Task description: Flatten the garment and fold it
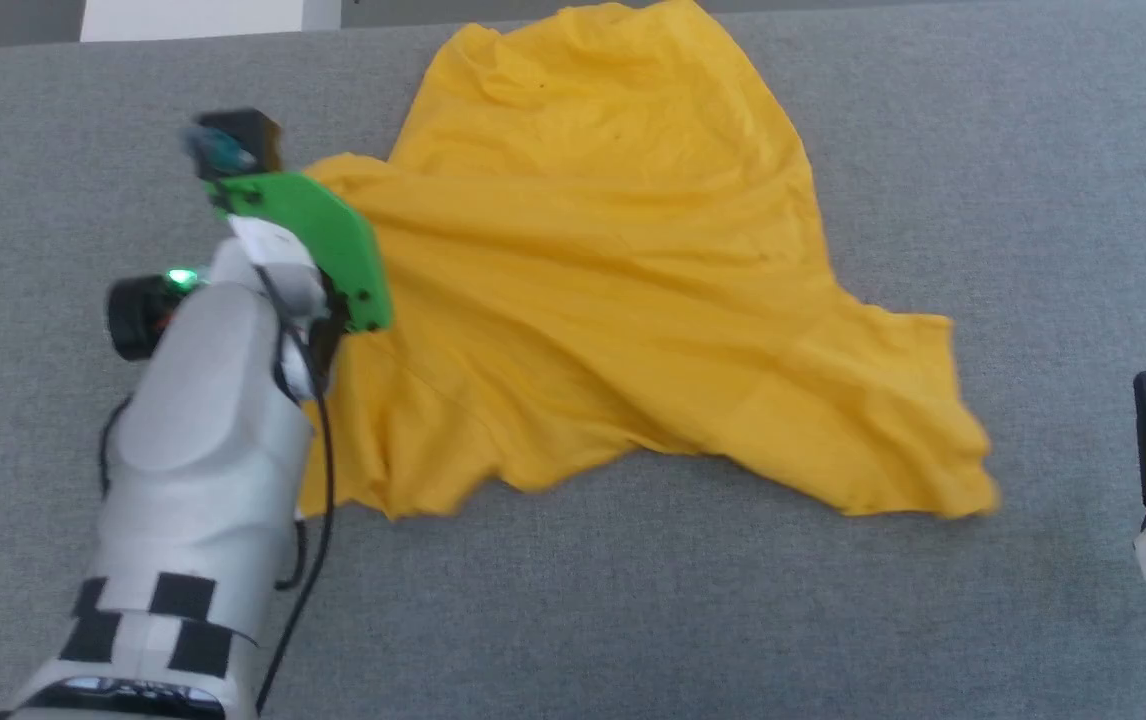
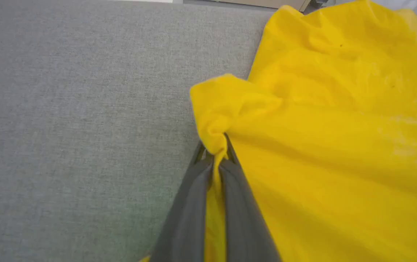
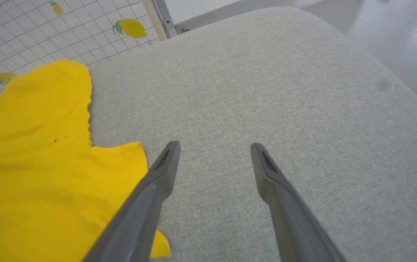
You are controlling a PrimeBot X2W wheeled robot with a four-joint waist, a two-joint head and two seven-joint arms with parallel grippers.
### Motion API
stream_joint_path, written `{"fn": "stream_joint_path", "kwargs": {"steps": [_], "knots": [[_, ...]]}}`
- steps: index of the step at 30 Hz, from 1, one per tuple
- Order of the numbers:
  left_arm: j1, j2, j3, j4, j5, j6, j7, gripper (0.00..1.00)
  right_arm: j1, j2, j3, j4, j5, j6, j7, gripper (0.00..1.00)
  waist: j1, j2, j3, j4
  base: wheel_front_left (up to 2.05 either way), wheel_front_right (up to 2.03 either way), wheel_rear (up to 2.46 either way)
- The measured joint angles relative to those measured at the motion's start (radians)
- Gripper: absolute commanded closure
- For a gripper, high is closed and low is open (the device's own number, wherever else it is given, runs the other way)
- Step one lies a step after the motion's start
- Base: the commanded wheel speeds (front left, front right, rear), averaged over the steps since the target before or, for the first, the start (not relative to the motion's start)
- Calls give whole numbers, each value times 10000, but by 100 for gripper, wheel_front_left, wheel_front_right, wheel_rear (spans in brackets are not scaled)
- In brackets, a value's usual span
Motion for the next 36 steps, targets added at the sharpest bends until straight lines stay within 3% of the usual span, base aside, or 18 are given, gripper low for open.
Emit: {"fn": "stream_joint_path", "kwargs": {"steps": [3,4,8,14,18,24,30,36], "knots": [[-228,94,355,347,-349,-128,-464,96,-24,0,138,77,-2,0,-42,0,0,0,143,-30,0,0,0],[-228,35,399,376,-481,-215,-579,0,-23,0,138,86,0,0,-46,0,0,0,144,-1,0,0,0],[-131,-182,568,196,-922,-644,-1277,0,-16,4,238,217,-2,0,-40,0,0,0,20,168,0,0,0],[1249,10,1189,-1611,-1254,-886,-3505,0,228,0,527,284,-247,0,234,0,0,0,-420,408,0,0,0],[3145,134,1628,-2861,-1254,-537,-4518,0,535,0,970,159,-940,0,782,0,-1,0,-659,611,0,0,0],[5544,140,1785,-4972,-892,-180,-5891,0,641,-6,1971,-92,-2171,0,2550,0,-2,0,-811,970,0,0,0],[6333,-19,1333,-5683,-489,-115,-6249,0,374,-372,2366,259,-2859,0,3597,0,-2,0,-744,1348,0,0,0],[6363,-209,1104,-5676,-500,-105,-6264,0,278,-554,2443,790,-2788,0,4172,0,-2,0,-580,1673,0,0,0]]}}
